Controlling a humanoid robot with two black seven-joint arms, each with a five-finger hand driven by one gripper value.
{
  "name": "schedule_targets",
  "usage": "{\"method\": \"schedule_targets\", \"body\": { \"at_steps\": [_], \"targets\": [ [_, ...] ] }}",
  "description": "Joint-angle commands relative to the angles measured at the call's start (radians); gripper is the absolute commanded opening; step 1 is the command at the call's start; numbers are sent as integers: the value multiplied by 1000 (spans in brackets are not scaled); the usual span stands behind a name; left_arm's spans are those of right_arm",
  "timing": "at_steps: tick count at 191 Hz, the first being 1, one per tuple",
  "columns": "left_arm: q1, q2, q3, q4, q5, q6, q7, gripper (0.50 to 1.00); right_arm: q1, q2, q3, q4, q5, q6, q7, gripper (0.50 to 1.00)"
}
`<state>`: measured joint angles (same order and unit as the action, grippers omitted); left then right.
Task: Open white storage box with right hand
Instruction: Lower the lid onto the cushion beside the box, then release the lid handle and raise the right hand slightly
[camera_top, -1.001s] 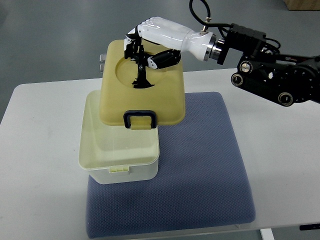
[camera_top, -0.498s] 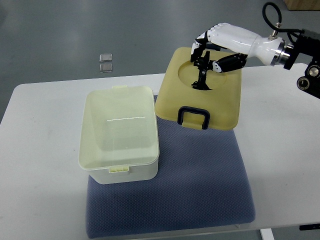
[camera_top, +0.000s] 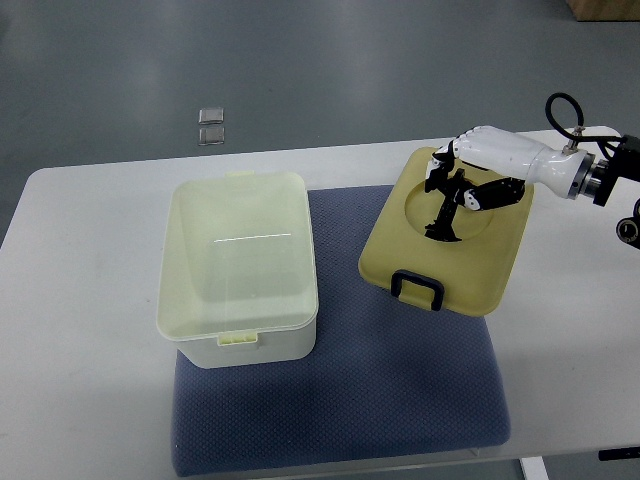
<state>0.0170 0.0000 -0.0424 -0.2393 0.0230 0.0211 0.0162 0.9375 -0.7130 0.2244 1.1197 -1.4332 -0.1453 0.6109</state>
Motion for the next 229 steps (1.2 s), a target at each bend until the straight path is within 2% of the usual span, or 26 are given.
{"method": "schedule_targets", "body": {
  "at_steps": [1,25,57,63,64,67,68,69,70,73,76,103,108,178,211,229],
  "targets": [
    [0,0,-1,2,0,0,-1,1000,-17,21,3,-9,-3,-10,0,500],
    [0,0,-1,-2,0,-1,1,1000,-40,66,1,-9,-4,-22,0,500],
    [0,0,-1,2,0,-1,1,1000,-69,121,1,-9,-4,-42,0,584],
    [0,0,-1,2,0,-1,1,1000,-75,130,3,-9,-4,-42,0,617],
    [0,0,-1,2,0,-1,-1,1000,-75,133,3,-9,-4,-43,0,639],
    [0,0,-1,3,0,-1,-1,1000,-77,136,3,-9,-4,-43,0,660],
    [0,0,-1,3,0,-1,-1,1000,-78,138,3,-9,-4,-43,0,682],
    [0,0,-1,3,0,-1,-1,1000,-78,138,3,-9,-4,-43,0,682],
    [0,0,-1,3,0,-1,1,1000,-80,141,3,-9,-4,-45,0,705],
    [0,0,-1,3,0,-1,1,1000,-82,144,3,-9,-4,-45,0,725],
    [0,0,-2,3,0,-1,-1,1000,-85,148,3,-9,-4,-45,0,766],
    [0,0,-1,5,0,-1,-1,1000,-97,170,3,-11,-4,-45,0,889],
    [0,0,-1,5,0,-1,-1,1000,-97,170,3,-9,-4,-45,0,925],
    [0,0,-1,5,0,-1,1,1000,-94,147,-4,-11,-3,-16,0,930],
    [0,0,-2,5,0,-1,-1,1000,-80,70,-7,-11,-3,36,0,930],
    [0,0,-1,5,0,-1,-1,1000,-49,29,-11,-11,-1,93,0,928]
  ]
}}
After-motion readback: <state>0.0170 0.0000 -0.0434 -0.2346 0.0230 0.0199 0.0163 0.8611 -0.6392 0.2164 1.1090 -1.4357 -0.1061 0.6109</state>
